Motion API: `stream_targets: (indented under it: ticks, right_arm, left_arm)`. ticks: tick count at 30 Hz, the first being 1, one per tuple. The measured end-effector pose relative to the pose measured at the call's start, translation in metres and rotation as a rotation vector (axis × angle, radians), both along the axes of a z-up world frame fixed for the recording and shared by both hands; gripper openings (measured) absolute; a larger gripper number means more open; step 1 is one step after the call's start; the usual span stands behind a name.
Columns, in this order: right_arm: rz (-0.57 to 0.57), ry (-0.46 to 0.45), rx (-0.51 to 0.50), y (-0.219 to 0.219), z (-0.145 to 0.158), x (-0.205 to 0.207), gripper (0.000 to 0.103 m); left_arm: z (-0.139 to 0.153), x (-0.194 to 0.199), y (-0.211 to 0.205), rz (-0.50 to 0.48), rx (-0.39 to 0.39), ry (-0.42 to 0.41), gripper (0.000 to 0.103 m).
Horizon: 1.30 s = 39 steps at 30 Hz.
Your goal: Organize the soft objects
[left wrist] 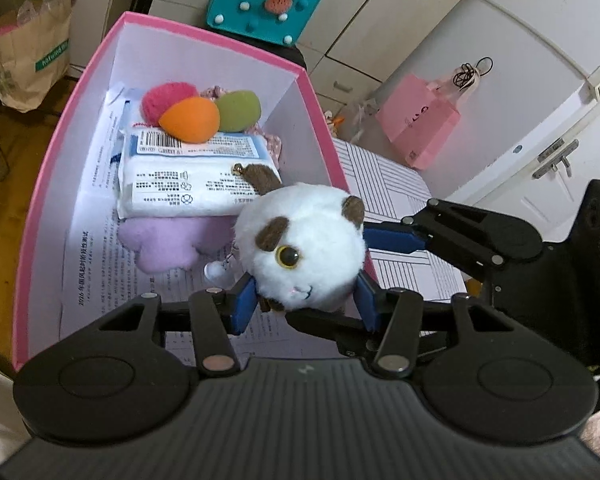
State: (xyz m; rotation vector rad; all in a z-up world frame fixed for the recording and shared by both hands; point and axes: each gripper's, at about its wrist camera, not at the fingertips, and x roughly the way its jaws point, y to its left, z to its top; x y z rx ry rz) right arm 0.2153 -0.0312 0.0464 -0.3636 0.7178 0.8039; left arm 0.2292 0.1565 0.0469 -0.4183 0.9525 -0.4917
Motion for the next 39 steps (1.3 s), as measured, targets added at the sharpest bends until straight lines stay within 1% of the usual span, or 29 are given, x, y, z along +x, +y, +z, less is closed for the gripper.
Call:
stream_targets:
  ticks: [5,8,11,14,16,17,19,20,23,25,28,30,32,39]
  right_arm:
    - [0.001,0.036,-0.024,-0.001,-0.001,0.010,0.069]
    - [0.009,0.033,-0.023,-0.001,-0.002,0.011,0.069]
    - [0.011,0.033,-0.017,-0.002,-0.002,0.014,0.071]
    - [0.010,0.032,0.004,-0.006,-0.001,0.017,0.071]
    - [0.014,0.035,0.022,-0.010,-0.001,0.019,0.069]
    - [0.017,0.034,0.028,-0.011,-0.002,0.018,0.066]
    - [0.027,0.039,0.039,-0.014,-0.003,0.017,0.061]
    - [0.026,0.044,0.047,-0.015,-0.004,0.017,0.060]
    - [0.023,0.055,0.092,-0.022,-0.001,0.016,0.060]
    - [0.016,0.076,0.137,-0.031,0.005,0.015,0.060]
    - [0.012,0.087,0.199,-0.044,0.015,0.008,0.061]
    - [0.000,0.072,0.219,-0.051,0.023,-0.001,0.062]
    - [-0.009,0.055,0.227,-0.054,0.029,-0.010,0.062]
    - [-0.032,-0.025,0.237,-0.065,0.051,-0.047,0.065]
  left_arm:
    - [-0.011,0.011,0.002,-0.001,-0.036,0.046,0.050]
    - [-0.016,0.017,0.004,0.003,-0.040,0.062,0.051]
    - [-0.021,0.023,0.007,0.029,-0.054,0.090,0.051]
    - [-0.024,0.026,0.010,0.054,-0.056,0.090,0.051]
    - [-0.023,0.026,0.007,0.061,-0.029,0.069,0.050]
    - [-0.023,0.027,0.005,0.062,-0.017,0.064,0.048]
    - [-0.024,0.029,0.003,0.061,-0.015,0.072,0.045]
    - [-0.024,0.029,0.002,0.062,-0.013,0.072,0.044]
    - [-0.017,0.025,-0.002,0.071,0.022,0.037,0.044]
    - [-0.007,0.016,-0.005,0.080,0.057,-0.009,0.045]
    - [0.012,0.000,-0.008,0.098,0.133,-0.082,0.051]
    - [0.025,-0.013,-0.011,0.102,0.179,-0.115,0.053]
    - [0.035,-0.025,-0.012,0.098,0.207,-0.137,0.056]
    - [0.068,-0.069,-0.023,0.105,0.285,-0.205,0.059]
